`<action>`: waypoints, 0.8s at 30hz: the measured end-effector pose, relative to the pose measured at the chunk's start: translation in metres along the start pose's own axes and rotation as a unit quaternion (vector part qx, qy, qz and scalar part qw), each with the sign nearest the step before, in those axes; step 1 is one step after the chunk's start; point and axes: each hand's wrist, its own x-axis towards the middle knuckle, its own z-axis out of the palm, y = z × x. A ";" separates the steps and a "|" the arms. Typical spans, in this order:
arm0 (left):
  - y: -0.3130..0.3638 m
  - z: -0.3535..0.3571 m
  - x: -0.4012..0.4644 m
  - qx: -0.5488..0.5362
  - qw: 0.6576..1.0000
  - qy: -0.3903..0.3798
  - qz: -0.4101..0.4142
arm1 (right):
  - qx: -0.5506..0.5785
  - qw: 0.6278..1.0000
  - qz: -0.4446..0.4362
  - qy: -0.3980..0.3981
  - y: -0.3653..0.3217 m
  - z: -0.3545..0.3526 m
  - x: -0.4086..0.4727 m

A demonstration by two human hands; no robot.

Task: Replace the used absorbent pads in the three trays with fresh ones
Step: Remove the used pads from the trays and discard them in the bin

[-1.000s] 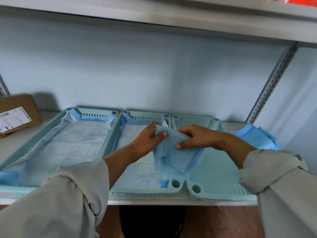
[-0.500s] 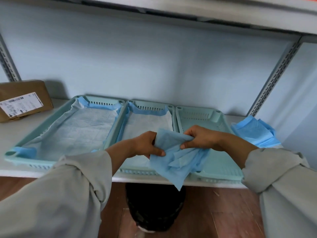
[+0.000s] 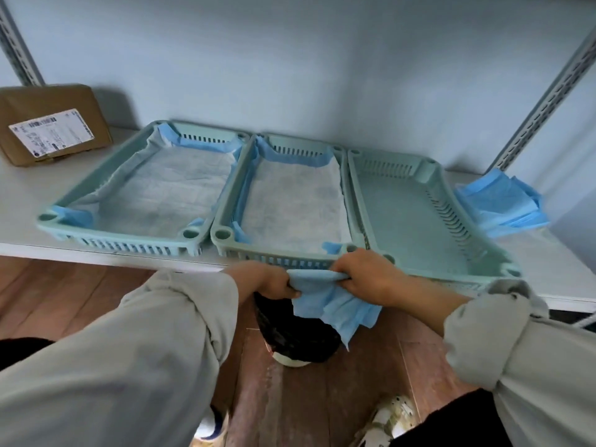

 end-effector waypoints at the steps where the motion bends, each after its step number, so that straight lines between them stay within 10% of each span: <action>1: -0.004 0.006 0.005 0.014 1.000 0.018 0.001 | -0.029 1.000 -0.005 0.010 -0.002 0.010 0.000; 10: -0.020 0.050 0.028 -0.055 0.992 -0.106 -0.045 | -0.196 0.979 -0.050 -0.017 -0.013 0.052 0.011; 24: -0.022 0.081 0.025 0.129 0.947 -0.292 0.043 | -0.102 0.993 0.013 -0.054 -0.006 0.083 0.034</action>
